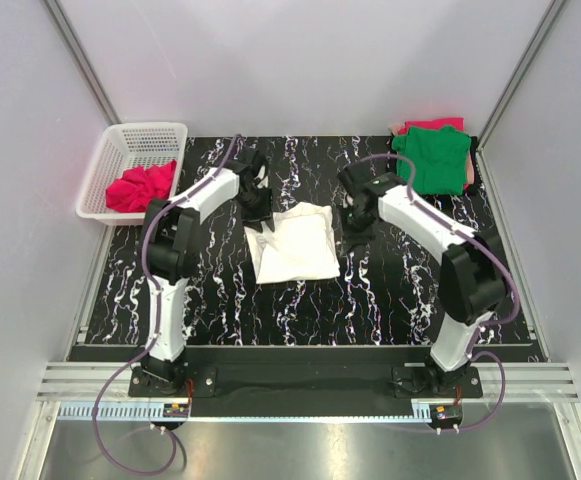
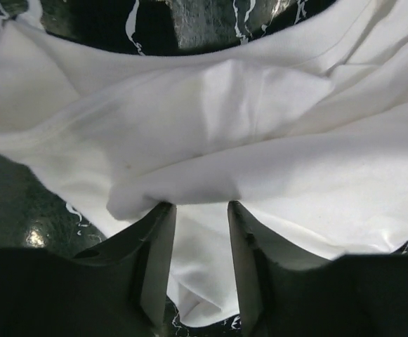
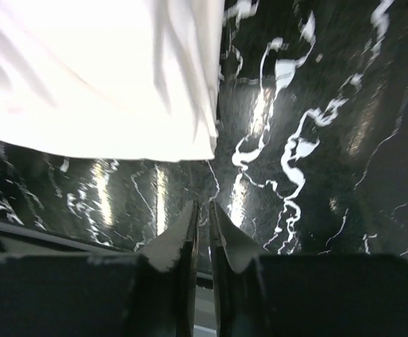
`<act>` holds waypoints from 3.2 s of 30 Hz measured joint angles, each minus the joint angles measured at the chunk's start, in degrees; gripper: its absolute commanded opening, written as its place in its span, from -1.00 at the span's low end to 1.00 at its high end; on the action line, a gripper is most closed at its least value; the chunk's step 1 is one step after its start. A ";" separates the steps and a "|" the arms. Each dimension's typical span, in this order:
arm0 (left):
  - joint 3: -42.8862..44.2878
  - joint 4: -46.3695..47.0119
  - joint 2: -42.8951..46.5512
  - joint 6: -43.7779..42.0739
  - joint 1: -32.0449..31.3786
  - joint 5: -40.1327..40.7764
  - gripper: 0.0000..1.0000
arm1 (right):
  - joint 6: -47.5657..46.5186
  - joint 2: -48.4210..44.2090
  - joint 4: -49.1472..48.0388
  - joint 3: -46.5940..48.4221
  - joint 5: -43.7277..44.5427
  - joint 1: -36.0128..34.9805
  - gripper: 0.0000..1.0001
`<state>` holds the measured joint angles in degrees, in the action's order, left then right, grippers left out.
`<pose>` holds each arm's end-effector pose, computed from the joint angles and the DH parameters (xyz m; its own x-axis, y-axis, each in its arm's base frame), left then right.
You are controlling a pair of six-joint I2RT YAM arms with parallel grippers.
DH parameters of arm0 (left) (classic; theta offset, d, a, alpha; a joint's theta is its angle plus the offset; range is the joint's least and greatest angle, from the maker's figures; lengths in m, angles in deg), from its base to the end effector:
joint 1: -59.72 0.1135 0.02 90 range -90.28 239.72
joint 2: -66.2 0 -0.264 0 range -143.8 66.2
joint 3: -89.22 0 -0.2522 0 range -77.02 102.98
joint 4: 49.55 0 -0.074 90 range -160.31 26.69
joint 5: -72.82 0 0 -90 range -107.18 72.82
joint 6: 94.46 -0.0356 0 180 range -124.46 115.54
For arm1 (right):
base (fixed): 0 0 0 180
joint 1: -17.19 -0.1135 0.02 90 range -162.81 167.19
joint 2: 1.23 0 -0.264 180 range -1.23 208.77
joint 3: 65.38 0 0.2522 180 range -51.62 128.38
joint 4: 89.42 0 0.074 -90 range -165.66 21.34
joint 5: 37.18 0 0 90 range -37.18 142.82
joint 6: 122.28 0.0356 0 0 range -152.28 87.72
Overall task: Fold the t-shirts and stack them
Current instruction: Fold the tshirt
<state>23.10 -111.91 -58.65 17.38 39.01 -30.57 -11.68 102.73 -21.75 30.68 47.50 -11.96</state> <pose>0.4176 -0.1667 0.1781 -0.9829 -0.0153 -0.1837 0.0437 0.9489 -0.3126 0.3135 0.1786 0.2290 -0.9695 -0.1396 -0.2017 -0.1753 0.9694 0.1717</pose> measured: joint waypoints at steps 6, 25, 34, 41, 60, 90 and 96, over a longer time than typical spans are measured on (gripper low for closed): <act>-0.55 -1.44 6.10 -0.04 0.39 -0.85 -0.16 | -2.47 -0.83 -0.04 8.33 -1.68 3.67 -0.84; -21.09 5.25 19.69 0.90 -5.95 -15.04 -0.66 | -4.09 20.59 -2.40 26.21 -19.89 5.20 -1.00; -24.85 9.25 18.03 -0.07 -5.88 -14.49 -0.82 | -4.26 24.22 -6.67 23.30 -20.87 5.20 -1.00; -31.54 12.50 17.05 -0.66 -5.55 -13.18 -1.00 | -4.31 28.59 -8.81 22.73 -20.65 5.44 -1.00; -47.87 18.45 26.77 0.59 -3.45 -14.43 -1.00 | -3.87 29.73 -9.84 24.92 -19.63 8.46 -1.00; -6.25 8.79 -0.26 0.50 -2.86 -12.94 -0.48 | -2.78 29.70 -11.98 23.43 -22.93 9.73 -0.74; -9.70 10.51 1.64 -0.46 -3.15 -12.26 -0.91 | -2.40 29.73 -11.87 23.43 -22.80 9.73 -1.00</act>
<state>13.39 -101.39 -57.01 16.92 35.86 -42.83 -14.08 132.46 -33.62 54.11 24.70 -2.23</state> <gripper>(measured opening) 0.149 0.017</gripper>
